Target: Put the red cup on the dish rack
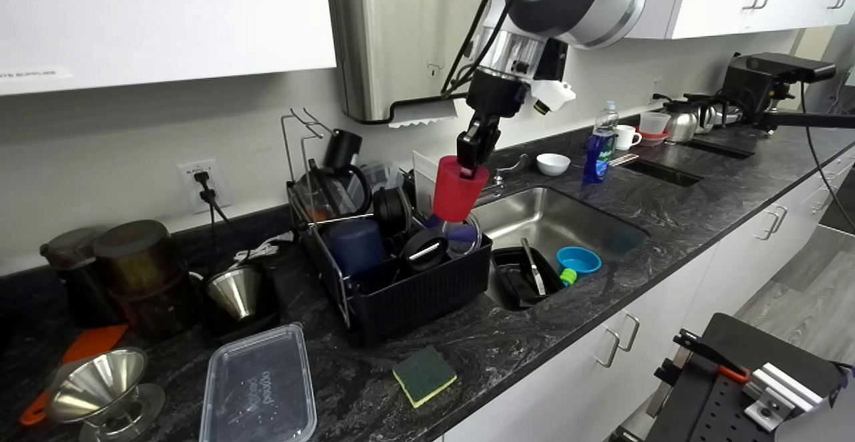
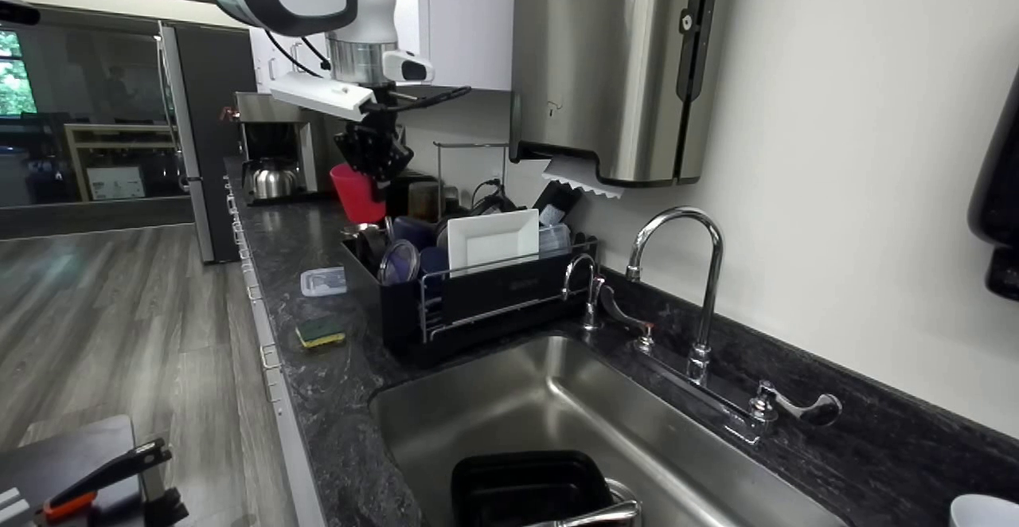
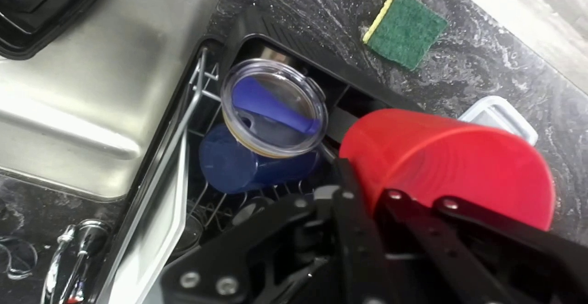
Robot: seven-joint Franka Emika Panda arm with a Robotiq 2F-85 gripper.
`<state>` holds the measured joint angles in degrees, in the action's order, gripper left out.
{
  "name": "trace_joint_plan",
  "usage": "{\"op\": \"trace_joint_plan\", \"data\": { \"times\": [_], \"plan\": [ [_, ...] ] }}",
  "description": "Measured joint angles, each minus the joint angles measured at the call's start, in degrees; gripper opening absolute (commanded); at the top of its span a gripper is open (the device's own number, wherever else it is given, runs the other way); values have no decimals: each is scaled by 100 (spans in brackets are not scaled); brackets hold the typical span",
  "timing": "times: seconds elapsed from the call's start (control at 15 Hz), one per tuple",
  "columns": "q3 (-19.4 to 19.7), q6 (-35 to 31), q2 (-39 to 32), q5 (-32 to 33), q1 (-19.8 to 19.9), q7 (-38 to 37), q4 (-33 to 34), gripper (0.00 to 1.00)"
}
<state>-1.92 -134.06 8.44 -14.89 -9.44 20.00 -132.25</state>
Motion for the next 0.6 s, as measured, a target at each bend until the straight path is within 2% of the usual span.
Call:
{"op": "trace_joint_plan", "data": {
  "times": [0.27,0.6],
  "plan": [
    [-158,-148,-230,-266,-118,0,16,1],
    [-440,-333,-603,-304,-214,-1,195,1]
  ]
}}
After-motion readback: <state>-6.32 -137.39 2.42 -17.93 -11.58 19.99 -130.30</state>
